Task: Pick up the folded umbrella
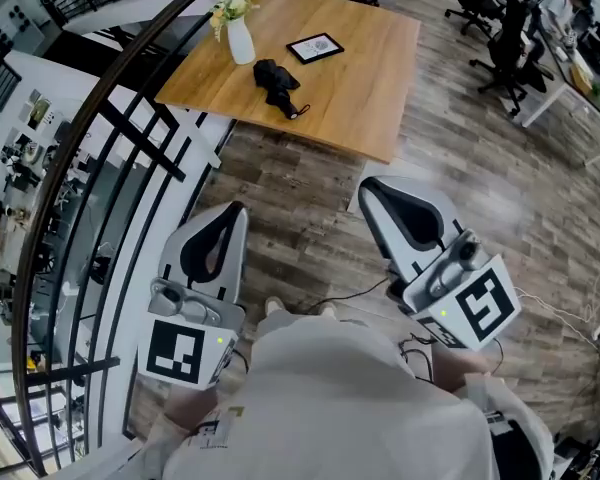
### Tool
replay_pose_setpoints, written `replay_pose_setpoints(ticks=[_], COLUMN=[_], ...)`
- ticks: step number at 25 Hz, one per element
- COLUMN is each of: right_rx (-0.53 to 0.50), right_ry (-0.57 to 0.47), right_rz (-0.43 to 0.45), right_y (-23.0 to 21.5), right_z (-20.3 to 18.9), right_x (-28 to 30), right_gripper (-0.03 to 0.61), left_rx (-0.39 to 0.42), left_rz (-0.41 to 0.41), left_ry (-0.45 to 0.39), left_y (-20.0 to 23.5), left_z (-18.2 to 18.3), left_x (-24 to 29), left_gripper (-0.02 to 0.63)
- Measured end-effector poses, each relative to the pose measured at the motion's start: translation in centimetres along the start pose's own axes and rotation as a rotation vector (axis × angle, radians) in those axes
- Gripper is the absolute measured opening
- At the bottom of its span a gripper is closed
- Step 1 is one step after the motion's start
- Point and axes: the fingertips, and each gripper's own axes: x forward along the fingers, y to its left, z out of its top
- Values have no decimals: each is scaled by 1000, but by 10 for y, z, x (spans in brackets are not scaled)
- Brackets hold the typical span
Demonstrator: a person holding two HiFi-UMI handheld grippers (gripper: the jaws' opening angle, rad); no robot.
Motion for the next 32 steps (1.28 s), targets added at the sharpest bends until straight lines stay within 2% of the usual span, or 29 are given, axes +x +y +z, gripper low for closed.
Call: replay_pose_setpoints(ticks=[3,4,6,7,10,19,27,32], right_rx=[32,41,51,52,51,33,9,-3], right_ry=[-60,-75,-89,-91,-90,-69,-66,-51], right_rz=[-17,-24,-35,-42,-50,-45,-81,-115], right_y=[-8,-11,-18,-22,-30,-48,-72,-102], right_z=[7,8,7,7,4,-6,-26,-29], right_x=[-5,-6,-10,-12,-18,-15,23,59], right_gripper=[39,91,281,300,304,304,304,304], left_rx=[15,28,47,49,65,47,59,77], left_rz=[-10,-13,-20,-22,-23,-19,-49,-75], left_ry=[-1,-6,-15,-15,-27,-10,-35,-62], left_y=[-3,-4,-8,-10,-13,-11,24,58], left_z=[2,2,2,2,2,-16,-29,-24], left_x=[7,9,14,16,23,42,78,111], left_gripper=[15,15,15,15,15,15,15,15])
